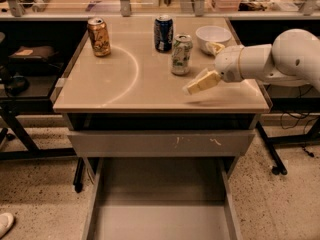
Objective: Place 7up can into middle drawer
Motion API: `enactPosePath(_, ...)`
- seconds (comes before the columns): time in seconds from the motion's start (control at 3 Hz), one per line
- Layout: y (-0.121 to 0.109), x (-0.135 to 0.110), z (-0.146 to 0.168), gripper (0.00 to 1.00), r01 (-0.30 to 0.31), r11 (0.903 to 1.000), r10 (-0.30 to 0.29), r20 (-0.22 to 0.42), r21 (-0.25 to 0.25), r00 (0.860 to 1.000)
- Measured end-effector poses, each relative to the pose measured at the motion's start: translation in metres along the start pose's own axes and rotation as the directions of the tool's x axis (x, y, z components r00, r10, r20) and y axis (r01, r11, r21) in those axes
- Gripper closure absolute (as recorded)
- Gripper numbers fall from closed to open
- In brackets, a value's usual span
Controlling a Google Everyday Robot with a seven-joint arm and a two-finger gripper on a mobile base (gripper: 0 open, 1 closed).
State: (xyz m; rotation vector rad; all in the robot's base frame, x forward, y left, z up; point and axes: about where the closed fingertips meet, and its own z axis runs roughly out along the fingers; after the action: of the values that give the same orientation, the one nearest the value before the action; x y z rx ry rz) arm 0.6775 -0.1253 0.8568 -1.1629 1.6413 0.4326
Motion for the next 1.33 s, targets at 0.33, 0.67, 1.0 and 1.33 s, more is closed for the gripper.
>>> enactPosePath(0.33, -0.021, 0.005, 0.017, 0.00, -0.053, 0.9986, 0.052, 0.057, 0.009, 0.997)
enactPosePath(0.67, -0.037, 0.005, 0.031, 0.00, -0.096, 0.9954, 0.095, 0.099, 0.006, 0.991)
enactPosePath(1.0, -0.041, -0.005, 0.048, 0.00, -0.106, 0.9942, 0.107, 0.127, -0.021, 0.986)
enactPosePath(1.33, -0.040, -0.017, 0.060, 0.00, -0.098, 0.9938, 0.104, 0.140, -0.052, 0.985)
